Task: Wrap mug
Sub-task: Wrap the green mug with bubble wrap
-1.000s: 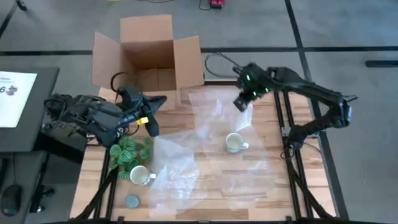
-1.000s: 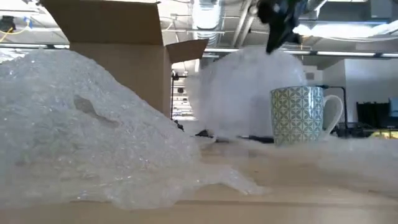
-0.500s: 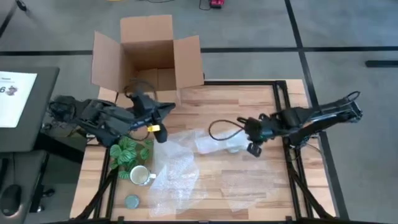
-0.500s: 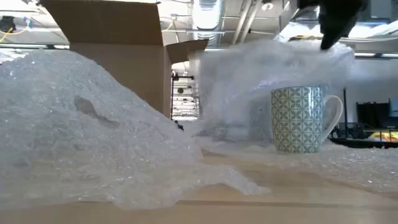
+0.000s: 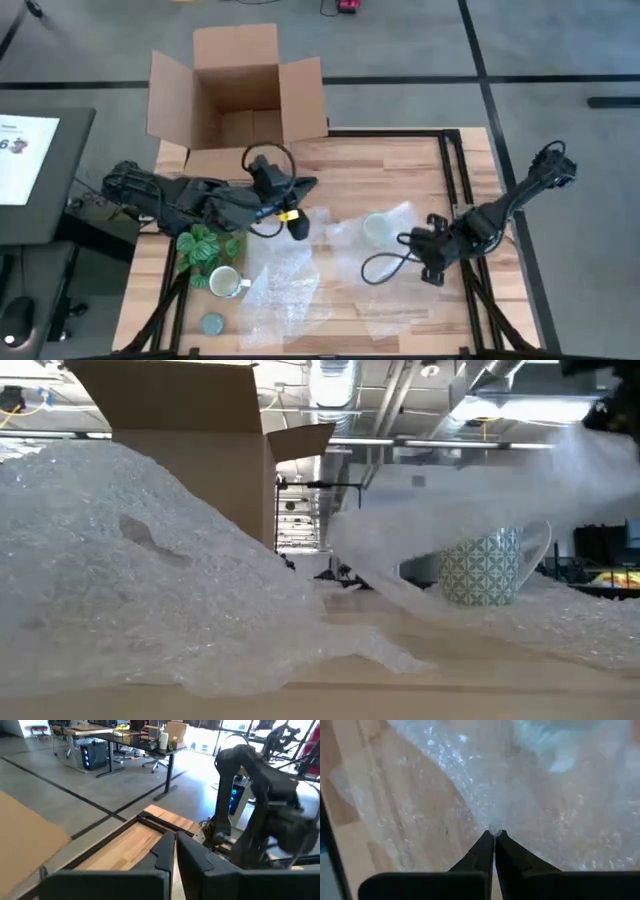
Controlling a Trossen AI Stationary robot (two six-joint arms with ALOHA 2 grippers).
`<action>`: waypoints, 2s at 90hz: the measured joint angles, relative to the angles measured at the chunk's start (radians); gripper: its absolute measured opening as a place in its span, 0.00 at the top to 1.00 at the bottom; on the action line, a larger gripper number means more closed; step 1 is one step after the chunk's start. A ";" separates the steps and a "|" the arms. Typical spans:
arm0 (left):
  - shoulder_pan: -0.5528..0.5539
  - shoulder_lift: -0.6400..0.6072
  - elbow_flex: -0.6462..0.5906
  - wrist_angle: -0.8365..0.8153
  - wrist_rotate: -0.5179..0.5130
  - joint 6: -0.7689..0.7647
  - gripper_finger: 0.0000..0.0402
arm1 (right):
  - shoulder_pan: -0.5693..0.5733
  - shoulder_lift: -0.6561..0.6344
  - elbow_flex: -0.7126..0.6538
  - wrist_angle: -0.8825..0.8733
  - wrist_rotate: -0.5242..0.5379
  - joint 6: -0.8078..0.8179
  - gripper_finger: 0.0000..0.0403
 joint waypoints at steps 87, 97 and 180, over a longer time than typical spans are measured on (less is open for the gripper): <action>0.013 0.016 0.000 -0.210 0.379 -0.355 1.00 | 0.049 -0.090 -0.102 0.147 -0.298 -0.146 0.51; 0.013 0.016 0.000 -0.300 0.398 -0.406 1.00 | 0.047 -0.116 -0.057 0.175 -0.296 -0.095 0.52; 0.008 0.016 0.000 -0.553 0.642 -0.160 1.00 | -0.092 0.509 -0.048 0.501 -0.052 0.286 0.99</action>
